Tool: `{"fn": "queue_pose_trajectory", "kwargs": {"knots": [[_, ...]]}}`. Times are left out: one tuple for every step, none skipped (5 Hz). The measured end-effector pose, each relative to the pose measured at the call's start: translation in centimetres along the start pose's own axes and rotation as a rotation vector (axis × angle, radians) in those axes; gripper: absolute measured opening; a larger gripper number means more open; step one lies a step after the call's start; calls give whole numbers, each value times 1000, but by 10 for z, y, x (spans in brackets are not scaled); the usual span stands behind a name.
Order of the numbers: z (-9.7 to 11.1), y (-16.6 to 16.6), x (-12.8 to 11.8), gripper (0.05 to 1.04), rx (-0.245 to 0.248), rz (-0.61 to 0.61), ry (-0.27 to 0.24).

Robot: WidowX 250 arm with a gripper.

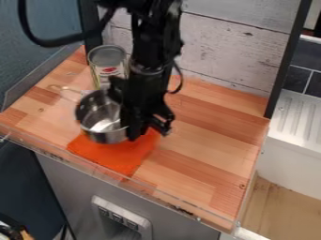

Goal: Move silver pot on top of orange cloth

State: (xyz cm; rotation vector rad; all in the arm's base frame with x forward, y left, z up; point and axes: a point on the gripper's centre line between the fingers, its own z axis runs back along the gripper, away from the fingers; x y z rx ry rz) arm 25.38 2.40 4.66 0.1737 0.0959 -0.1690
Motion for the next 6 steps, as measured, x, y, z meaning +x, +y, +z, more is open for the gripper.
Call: {"fn": "queue_pose_trajectory", "kwargs": {"knots": [[-26,1,-2,82,-16,3,68],[-36,-4,0,111,-29,-5,94],[-38,-8,1,297,-44,-7,90],[-17,-10,-2,587,-19,-20,52],[8,-8,-6,891,1,-16,1],[19,-9,-13,1011,-4,-25,22]]}}
